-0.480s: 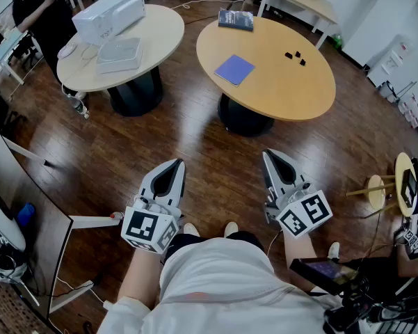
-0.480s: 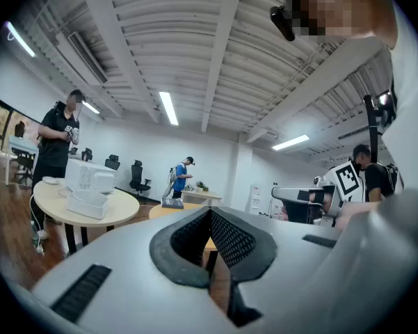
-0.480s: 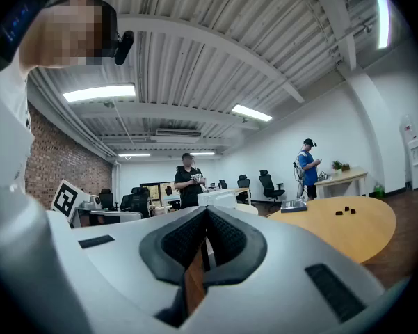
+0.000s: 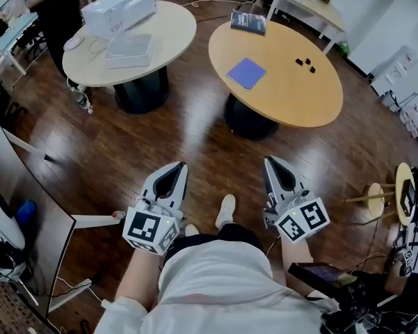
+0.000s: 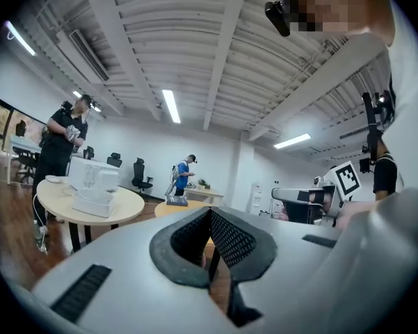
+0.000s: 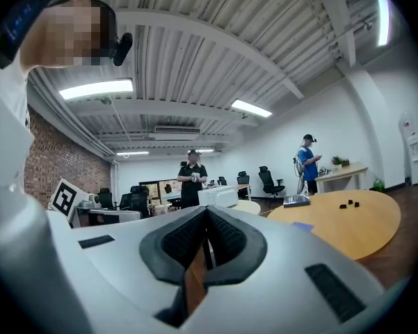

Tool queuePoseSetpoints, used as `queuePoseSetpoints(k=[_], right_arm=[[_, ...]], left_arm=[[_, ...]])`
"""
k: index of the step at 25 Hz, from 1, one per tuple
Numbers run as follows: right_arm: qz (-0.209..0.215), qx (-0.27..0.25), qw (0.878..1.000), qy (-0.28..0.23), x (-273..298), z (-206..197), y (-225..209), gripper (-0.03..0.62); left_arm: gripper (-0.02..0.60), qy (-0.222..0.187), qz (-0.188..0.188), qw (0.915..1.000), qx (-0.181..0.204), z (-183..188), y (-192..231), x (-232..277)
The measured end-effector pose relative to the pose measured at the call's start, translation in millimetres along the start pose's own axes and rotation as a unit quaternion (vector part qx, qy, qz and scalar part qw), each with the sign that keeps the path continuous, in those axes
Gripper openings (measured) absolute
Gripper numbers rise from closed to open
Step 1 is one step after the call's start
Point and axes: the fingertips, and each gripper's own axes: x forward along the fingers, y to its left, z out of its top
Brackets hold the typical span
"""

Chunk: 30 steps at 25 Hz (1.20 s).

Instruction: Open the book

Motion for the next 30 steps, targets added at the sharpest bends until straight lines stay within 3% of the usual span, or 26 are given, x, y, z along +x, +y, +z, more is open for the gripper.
queuePoseSetpoints(k=[10,30], right_arm=[[0.014,0.014,1.000,0.003,37.5,-6.2,-34.7,-0.003],[0.046,0.025,0.999,0.012,116.4,17.9,-232.3,-0.003]], left_arm=[[0.009,0.011,-0.002,0.9999,0.005,4.3,17.4,51.0],[0.009,0.024,0.032,0.9992,0.002,16.4,11.5,249.3]])
